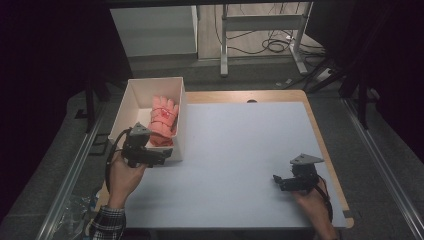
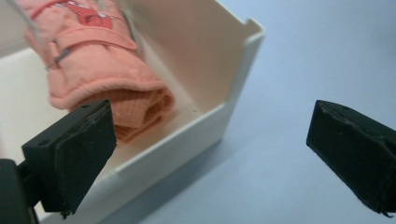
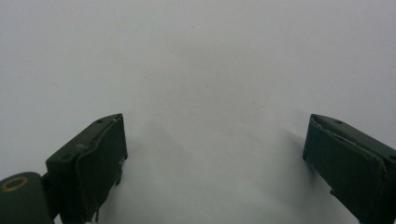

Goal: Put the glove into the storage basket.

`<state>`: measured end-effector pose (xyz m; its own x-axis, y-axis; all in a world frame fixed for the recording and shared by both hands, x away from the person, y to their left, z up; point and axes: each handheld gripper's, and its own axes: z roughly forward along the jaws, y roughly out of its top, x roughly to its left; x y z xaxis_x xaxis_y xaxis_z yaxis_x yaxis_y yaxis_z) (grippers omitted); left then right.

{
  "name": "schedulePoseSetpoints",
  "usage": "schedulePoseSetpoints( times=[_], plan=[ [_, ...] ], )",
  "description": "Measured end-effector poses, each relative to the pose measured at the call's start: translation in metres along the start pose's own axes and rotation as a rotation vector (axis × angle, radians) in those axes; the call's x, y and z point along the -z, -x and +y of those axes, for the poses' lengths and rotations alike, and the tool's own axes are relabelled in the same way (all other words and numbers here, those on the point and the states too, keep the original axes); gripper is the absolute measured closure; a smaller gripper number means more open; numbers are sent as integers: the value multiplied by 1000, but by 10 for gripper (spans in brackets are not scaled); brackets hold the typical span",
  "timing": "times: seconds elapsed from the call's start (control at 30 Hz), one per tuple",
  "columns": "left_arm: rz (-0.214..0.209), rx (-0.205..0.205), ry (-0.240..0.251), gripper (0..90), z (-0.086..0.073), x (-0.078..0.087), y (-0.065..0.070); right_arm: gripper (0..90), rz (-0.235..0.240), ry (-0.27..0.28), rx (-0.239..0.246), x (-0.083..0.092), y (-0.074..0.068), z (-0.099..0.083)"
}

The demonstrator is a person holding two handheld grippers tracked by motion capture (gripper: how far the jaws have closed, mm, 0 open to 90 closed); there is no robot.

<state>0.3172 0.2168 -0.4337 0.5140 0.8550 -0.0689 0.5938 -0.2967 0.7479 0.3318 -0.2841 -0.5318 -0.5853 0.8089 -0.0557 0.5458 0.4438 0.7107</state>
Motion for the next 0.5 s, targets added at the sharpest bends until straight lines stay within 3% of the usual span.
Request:
schedulePoseSetpoints(
  times=[0.23, 0.5],
  plan=[
    [-37, -14, 13, 17, -9, -1, 13, 65, 0, 0, 0, 0, 0, 0],
    [-112, -42, 31, 11, -20, -8, 28, 65, -1, 0, 0, 0, 0, 0]
  ],
)
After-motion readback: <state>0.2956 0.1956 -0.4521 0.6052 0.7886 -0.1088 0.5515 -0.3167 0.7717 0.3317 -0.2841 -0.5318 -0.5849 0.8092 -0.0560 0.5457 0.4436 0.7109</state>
